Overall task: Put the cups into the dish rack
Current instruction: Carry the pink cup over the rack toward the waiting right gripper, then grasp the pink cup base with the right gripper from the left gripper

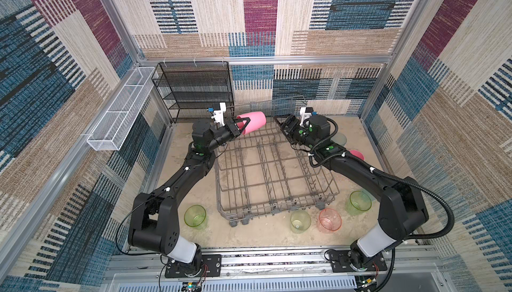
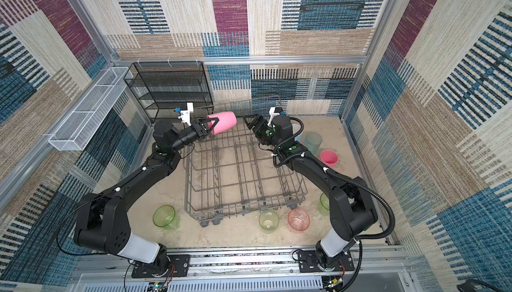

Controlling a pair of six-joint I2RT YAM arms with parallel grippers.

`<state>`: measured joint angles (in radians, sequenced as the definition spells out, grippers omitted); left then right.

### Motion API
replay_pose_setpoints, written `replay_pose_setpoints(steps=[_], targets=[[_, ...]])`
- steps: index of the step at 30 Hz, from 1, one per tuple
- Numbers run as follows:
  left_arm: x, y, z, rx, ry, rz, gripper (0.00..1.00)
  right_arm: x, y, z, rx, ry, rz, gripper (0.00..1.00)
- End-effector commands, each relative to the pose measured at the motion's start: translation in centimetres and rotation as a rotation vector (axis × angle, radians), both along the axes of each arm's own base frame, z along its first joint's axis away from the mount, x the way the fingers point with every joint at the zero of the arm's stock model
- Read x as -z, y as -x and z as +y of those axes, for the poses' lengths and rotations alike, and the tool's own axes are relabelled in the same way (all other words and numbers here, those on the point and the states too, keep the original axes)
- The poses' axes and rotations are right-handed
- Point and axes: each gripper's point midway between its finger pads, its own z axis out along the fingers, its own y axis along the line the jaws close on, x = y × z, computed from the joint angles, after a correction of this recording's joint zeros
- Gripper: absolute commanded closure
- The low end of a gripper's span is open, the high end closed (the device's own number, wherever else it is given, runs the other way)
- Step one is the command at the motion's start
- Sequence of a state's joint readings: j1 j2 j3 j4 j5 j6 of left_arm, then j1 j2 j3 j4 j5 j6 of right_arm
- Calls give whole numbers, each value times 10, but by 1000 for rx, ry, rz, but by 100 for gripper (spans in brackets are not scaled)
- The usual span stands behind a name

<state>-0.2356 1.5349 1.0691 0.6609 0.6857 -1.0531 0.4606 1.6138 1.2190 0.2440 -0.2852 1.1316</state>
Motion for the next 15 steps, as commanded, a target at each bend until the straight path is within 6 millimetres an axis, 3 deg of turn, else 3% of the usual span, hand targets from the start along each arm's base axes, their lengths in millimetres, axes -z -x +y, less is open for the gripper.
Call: replay_pose_setpoints(steps=[1, 15], targets=[[-20, 5, -4, 31, 76, -60, 97, -18, 1, 3, -8, -114, -5, 9], [-11, -2, -32, 60, 104, -59, 98, -23, -6, 3, 26, -269, 74, 10]])
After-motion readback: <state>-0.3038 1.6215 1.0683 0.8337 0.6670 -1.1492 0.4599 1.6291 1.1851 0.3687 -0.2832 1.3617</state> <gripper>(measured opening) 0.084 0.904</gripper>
